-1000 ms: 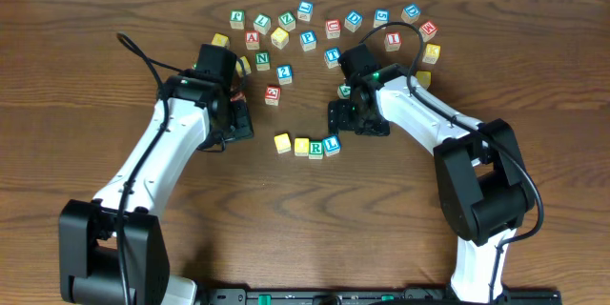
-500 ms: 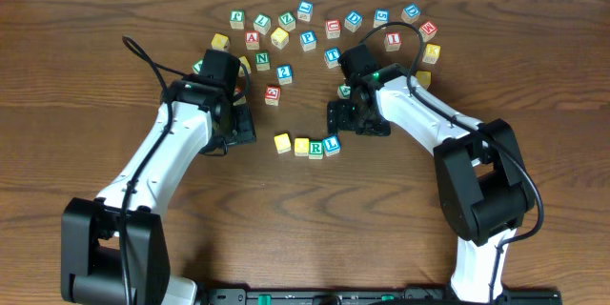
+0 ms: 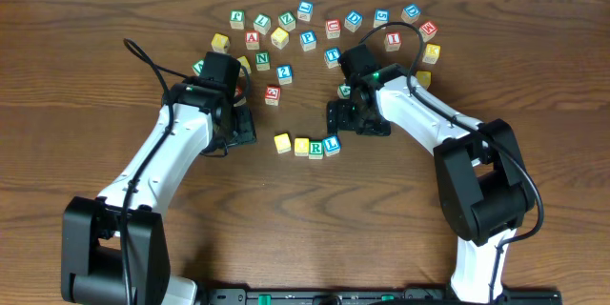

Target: Spell out CORL

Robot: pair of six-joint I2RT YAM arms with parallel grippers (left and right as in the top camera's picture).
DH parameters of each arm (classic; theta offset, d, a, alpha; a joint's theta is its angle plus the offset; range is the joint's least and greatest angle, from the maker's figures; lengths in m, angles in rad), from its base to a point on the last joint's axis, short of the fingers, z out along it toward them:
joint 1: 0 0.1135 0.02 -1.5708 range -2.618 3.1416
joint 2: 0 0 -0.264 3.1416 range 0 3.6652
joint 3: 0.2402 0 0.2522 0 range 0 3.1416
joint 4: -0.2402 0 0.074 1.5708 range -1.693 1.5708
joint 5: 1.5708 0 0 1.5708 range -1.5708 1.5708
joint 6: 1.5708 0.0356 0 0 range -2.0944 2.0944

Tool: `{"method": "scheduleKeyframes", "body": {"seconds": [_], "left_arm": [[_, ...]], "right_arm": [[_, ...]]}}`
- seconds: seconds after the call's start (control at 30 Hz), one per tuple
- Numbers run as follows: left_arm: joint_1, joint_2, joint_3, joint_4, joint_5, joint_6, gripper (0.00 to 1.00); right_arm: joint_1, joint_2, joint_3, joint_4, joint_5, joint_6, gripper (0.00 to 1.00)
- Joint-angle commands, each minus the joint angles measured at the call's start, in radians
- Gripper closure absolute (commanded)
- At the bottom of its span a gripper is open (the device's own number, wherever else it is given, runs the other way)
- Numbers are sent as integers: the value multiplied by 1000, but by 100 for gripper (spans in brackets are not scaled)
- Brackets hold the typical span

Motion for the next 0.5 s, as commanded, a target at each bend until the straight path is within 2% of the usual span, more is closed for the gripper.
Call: {"method": "scheduleKeyframes", "body": {"seconds": [0.0,0.3,0.47], "left_arm": [[-2,11,-13,7,6,-5,40],[-2,78,-13,19,17,-13,40],[-2,103,-13,41,17,-13,40]], "right_arm": [[10,5,-7,2,13,7,11],[10,5,-7,5,16,7,12],[5,5,-7,75,16,7,15]]}}
